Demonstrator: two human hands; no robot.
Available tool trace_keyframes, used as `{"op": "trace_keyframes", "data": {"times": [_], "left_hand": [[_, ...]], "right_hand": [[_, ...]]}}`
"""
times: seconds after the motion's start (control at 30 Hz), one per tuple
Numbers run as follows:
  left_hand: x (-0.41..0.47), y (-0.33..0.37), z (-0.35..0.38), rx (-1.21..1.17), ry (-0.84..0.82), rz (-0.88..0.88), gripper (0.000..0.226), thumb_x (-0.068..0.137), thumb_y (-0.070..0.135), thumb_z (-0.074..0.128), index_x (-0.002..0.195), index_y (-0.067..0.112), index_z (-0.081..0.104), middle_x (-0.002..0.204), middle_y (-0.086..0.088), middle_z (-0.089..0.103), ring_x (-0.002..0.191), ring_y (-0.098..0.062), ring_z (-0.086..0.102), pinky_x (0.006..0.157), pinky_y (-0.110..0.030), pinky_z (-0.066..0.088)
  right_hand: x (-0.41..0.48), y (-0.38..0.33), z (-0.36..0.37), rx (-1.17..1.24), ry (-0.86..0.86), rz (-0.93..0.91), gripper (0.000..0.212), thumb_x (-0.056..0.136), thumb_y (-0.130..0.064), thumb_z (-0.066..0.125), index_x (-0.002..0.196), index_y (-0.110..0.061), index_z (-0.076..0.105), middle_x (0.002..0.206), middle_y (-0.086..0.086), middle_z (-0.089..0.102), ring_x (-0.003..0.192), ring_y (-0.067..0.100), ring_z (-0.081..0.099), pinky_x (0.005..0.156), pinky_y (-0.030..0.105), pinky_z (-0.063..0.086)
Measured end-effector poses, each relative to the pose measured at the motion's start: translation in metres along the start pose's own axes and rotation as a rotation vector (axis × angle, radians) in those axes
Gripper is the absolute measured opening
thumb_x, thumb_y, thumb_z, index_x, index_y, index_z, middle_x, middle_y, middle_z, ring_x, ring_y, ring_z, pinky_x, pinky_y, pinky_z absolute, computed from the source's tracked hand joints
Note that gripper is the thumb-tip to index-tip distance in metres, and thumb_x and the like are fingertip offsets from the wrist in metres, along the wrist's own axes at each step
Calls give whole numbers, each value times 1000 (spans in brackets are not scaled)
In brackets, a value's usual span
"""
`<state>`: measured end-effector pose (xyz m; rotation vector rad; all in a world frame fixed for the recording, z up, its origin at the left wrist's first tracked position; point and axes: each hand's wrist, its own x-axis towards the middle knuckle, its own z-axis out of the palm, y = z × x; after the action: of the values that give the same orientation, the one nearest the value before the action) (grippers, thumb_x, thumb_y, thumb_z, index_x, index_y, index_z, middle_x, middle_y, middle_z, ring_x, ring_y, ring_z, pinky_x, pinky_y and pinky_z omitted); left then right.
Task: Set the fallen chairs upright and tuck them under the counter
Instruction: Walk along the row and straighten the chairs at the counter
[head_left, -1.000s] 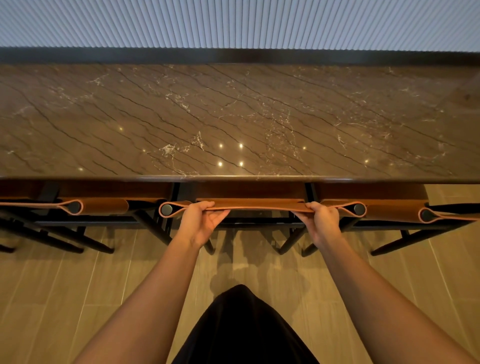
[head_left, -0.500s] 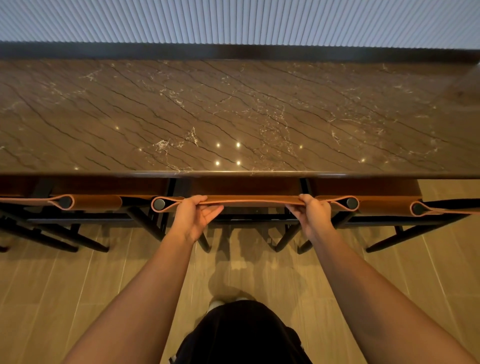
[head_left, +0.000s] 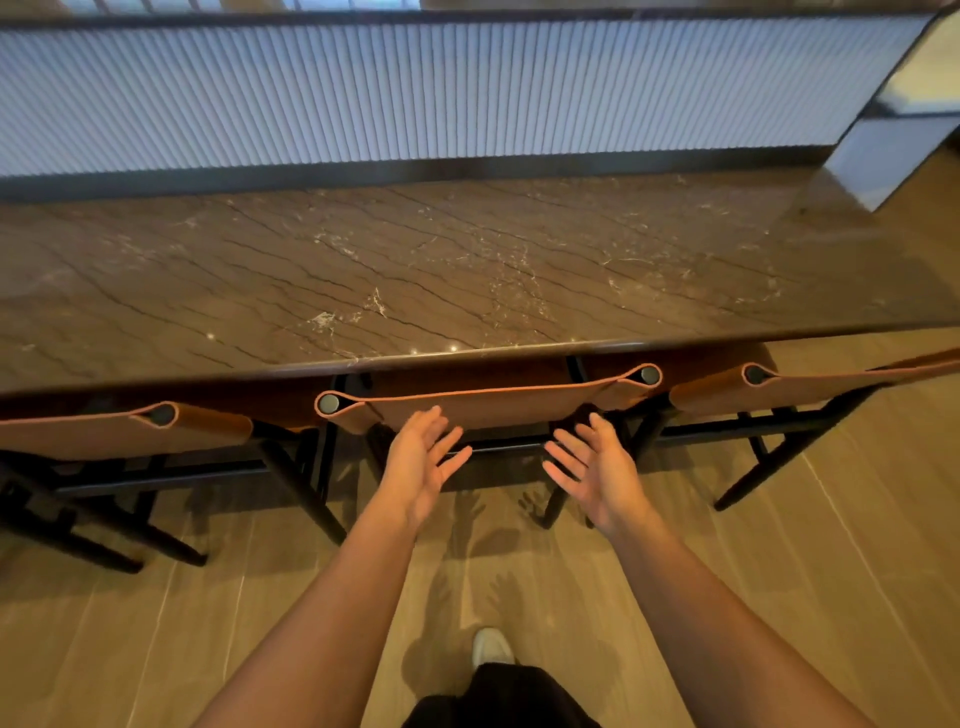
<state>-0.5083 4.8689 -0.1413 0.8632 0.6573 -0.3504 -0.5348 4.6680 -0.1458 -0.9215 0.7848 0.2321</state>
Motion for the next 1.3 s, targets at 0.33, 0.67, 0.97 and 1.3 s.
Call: {"op": "trace_keyframes", "data": {"times": [0.33, 0.67, 0.97, 1.3], "left_hand": [[-87, -33, -12, 145, -176, -27, 43, 98, 23, 49, 139, 16, 40, 141, -14, 48, 123, -30, 52, 84, -41, 52], [-139, -80, 37, 283, -318, -83, 46, 98, 28, 48, 142, 15, 39, 137, -11, 52, 122, -28, 53, 86, -40, 51], [-146, -173, 138, 317, -335, -101, 47, 96, 32, 51, 139, 16, 43, 134, -9, 55, 121, -27, 53, 88, -40, 50], [-147, -260, 222, 247, -254, -122, 46, 94, 35, 54, 134, 14, 46, 125, -8, 57, 113, -25, 55, 79, -38, 51]], "right_hand": [[-108, 50, -63, 86, -5, -132, 45, 101, -41, 41, 134, -12, 49, 112, 6, 69, 105, 22, 65, 82, 35, 51], [-168, 40, -128, 144, 84, -205, 42, 101, -37, 39, 132, -11, 51, 117, 10, 68, 105, 22, 65, 80, 33, 50], [-167, -27, -231, 142, 103, -179, 40, 101, -37, 40, 128, -12, 54, 114, 11, 69, 100, 20, 66, 73, 32, 49], [-150, -108, -338, 94, 70, -113, 38, 101, -39, 38, 123, -13, 54, 100, 7, 72, 93, 18, 67, 74, 30, 49]]}}
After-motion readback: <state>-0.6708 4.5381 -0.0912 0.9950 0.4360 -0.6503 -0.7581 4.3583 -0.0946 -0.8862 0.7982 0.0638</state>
